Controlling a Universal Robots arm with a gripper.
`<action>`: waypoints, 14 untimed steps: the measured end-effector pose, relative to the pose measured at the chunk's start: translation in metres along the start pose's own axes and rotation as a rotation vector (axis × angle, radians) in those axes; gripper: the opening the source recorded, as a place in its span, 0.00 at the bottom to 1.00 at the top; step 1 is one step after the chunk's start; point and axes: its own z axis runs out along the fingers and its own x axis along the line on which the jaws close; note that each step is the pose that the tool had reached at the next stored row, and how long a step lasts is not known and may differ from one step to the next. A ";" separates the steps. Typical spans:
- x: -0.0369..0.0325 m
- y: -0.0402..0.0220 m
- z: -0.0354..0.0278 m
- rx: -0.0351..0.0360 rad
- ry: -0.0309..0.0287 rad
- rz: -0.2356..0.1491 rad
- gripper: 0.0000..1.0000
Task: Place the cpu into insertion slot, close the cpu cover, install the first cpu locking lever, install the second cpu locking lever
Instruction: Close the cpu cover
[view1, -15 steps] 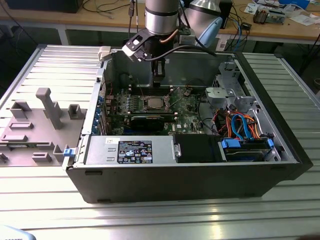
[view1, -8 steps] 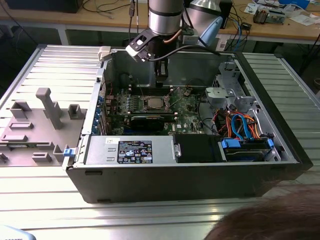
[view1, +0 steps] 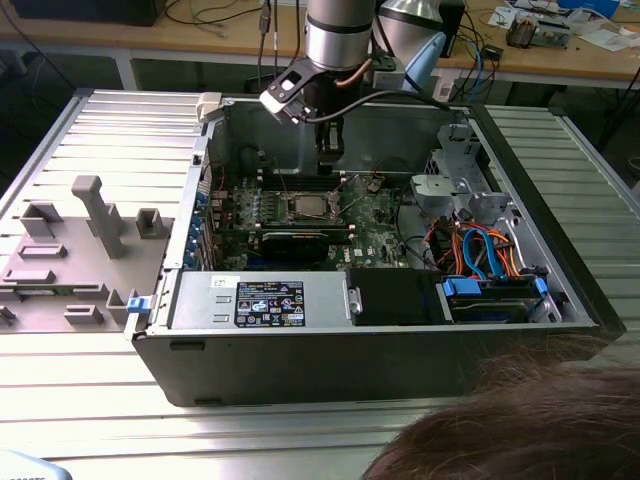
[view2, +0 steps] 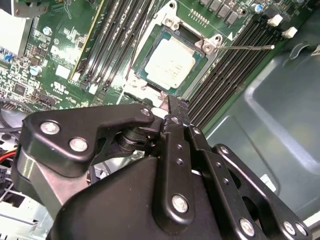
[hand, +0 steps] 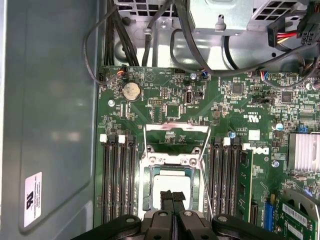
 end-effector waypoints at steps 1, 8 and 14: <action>0.0000 0.0007 0.0000 0.0000 0.0002 0.000 0.11; -0.0003 0.0078 0.0000 0.0005 0.0014 0.000 0.11; -0.0006 0.0136 0.0000 0.0011 0.0017 0.000 0.11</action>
